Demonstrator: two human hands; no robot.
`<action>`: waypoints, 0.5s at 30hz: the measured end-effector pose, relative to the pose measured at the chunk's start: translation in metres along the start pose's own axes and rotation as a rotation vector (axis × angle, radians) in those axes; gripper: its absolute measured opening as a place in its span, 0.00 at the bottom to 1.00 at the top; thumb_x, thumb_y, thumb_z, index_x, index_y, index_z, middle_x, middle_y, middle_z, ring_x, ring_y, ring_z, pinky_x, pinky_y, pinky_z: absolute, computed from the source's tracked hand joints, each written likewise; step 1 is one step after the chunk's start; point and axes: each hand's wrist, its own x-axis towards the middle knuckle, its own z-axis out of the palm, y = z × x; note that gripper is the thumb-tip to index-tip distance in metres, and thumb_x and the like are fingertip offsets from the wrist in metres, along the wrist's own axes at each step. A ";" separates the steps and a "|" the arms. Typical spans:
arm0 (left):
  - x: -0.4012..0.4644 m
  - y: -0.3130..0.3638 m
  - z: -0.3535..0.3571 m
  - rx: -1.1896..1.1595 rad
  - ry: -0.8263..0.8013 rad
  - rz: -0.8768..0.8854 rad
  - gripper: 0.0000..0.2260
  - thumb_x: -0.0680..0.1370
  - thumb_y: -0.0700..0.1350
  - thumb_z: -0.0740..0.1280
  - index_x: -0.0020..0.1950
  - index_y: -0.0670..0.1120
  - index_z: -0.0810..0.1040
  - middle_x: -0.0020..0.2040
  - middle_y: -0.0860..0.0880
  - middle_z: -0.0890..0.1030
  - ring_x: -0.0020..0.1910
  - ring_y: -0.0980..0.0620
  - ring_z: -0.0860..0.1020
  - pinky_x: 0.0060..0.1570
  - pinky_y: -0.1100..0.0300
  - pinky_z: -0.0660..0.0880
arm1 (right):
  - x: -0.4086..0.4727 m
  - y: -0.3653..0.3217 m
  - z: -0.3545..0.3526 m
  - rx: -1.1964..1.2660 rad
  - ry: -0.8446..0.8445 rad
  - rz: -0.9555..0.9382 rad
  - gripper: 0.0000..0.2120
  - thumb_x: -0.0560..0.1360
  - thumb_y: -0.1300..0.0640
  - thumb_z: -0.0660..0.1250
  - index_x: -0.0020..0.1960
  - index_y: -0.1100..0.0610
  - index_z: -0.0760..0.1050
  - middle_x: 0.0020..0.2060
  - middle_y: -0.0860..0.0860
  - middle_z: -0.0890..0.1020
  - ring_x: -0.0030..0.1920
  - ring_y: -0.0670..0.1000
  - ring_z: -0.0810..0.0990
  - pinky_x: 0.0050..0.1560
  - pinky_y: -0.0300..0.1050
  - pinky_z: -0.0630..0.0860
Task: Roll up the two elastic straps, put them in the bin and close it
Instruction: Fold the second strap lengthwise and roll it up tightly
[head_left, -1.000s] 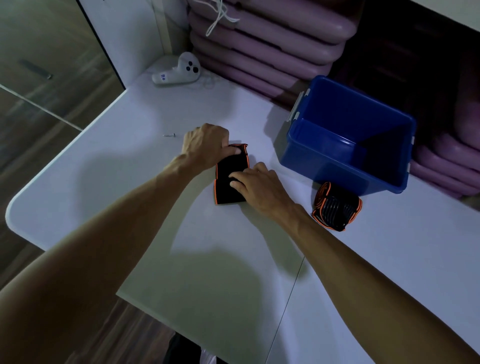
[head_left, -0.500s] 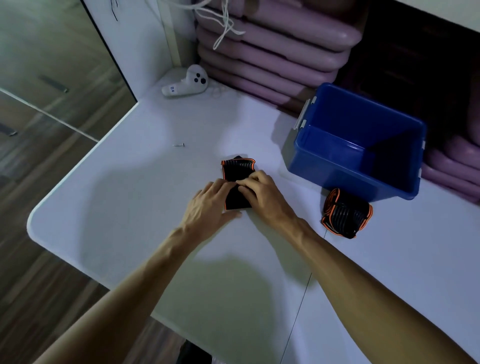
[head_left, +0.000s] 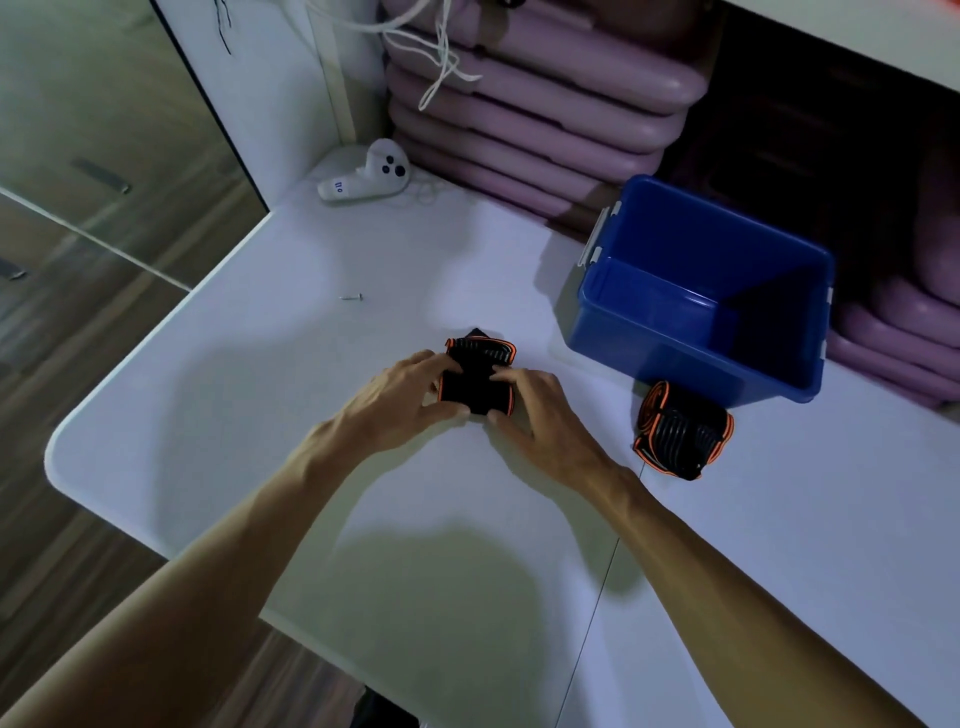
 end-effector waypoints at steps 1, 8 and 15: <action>0.000 -0.001 0.000 -0.048 0.011 -0.008 0.17 0.73 0.55 0.71 0.58 0.51 0.74 0.49 0.54 0.79 0.46 0.51 0.79 0.46 0.52 0.77 | 0.002 0.002 -0.001 -0.022 0.038 -0.015 0.17 0.79 0.50 0.62 0.67 0.52 0.69 0.60 0.47 0.72 0.62 0.46 0.65 0.57 0.29 0.62; 0.009 0.005 0.004 -0.240 0.124 -0.330 0.13 0.74 0.56 0.69 0.48 0.48 0.77 0.42 0.52 0.82 0.41 0.54 0.78 0.35 0.66 0.69 | 0.022 -0.002 -0.007 -0.019 0.057 0.060 0.16 0.81 0.45 0.61 0.61 0.55 0.76 0.52 0.48 0.79 0.54 0.49 0.70 0.51 0.40 0.67; 0.019 0.005 0.003 -0.174 0.135 -0.501 0.21 0.73 0.61 0.67 0.56 0.46 0.76 0.51 0.49 0.76 0.48 0.51 0.74 0.45 0.58 0.68 | 0.036 -0.013 -0.010 0.217 0.057 0.309 0.21 0.78 0.44 0.64 0.67 0.53 0.67 0.48 0.50 0.79 0.49 0.50 0.78 0.52 0.43 0.74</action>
